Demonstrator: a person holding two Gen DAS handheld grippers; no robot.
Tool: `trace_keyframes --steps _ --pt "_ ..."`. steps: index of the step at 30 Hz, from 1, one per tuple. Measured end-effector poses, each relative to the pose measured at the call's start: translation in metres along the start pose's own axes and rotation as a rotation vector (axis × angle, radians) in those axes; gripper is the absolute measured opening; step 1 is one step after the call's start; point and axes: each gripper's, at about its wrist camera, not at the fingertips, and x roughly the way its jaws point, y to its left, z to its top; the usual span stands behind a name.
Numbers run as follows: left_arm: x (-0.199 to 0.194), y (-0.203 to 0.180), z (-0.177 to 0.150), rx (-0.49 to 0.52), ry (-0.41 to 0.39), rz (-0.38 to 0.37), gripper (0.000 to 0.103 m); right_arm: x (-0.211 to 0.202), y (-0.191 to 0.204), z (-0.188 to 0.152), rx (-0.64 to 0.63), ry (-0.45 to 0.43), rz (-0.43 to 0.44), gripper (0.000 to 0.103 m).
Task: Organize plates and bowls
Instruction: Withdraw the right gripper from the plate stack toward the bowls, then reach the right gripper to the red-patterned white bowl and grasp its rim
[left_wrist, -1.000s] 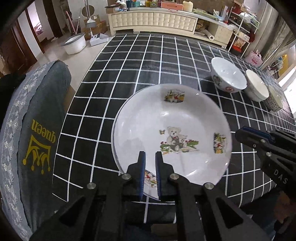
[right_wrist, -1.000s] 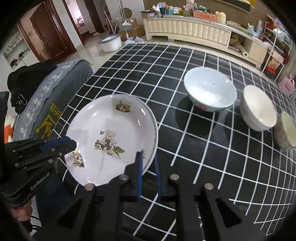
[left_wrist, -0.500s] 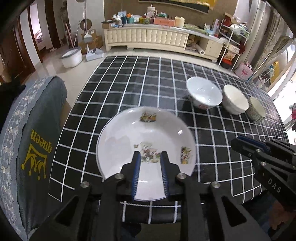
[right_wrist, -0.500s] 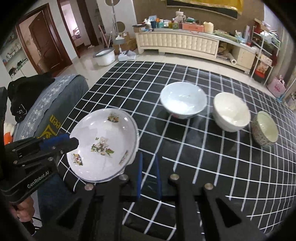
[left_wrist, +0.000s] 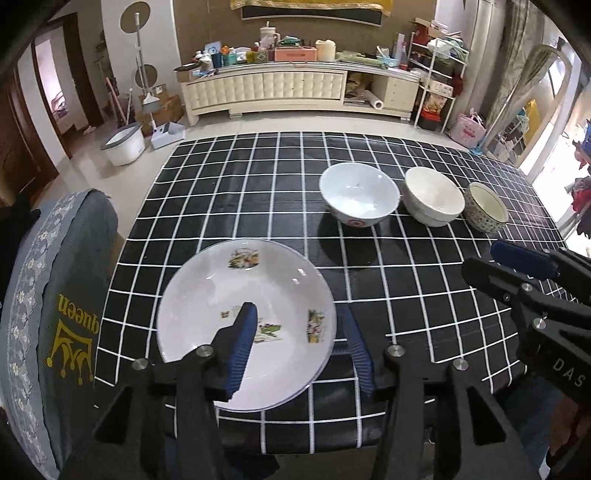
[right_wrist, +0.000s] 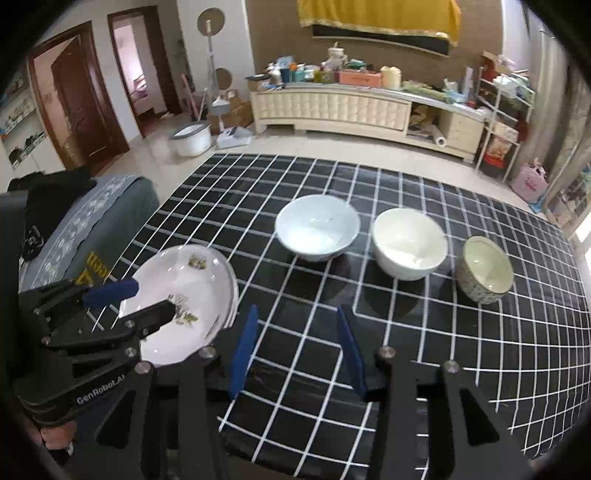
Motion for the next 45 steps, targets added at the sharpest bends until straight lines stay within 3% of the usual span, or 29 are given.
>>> trace_keyframes --steps 3,5,23,45 --pt "-0.001 -0.007 0.005 0.003 -0.008 -0.003 0.047 -0.002 -0.009 0.004 0.037 -0.010 0.004 0.066" --pt "-0.002 -0.011 0.011 0.008 -0.012 -0.008 0.053 0.000 -0.016 0.008 0.051 -0.010 0.011 0.072" --pt "0.029 -0.007 0.081 0.012 -0.019 -0.004 0.055 0.042 -0.046 0.050 0.032 0.039 0.017 0.073" --pt "0.130 0.005 0.135 0.029 0.088 0.003 0.055 0.139 -0.065 0.088 -0.036 0.133 0.041 0.073"
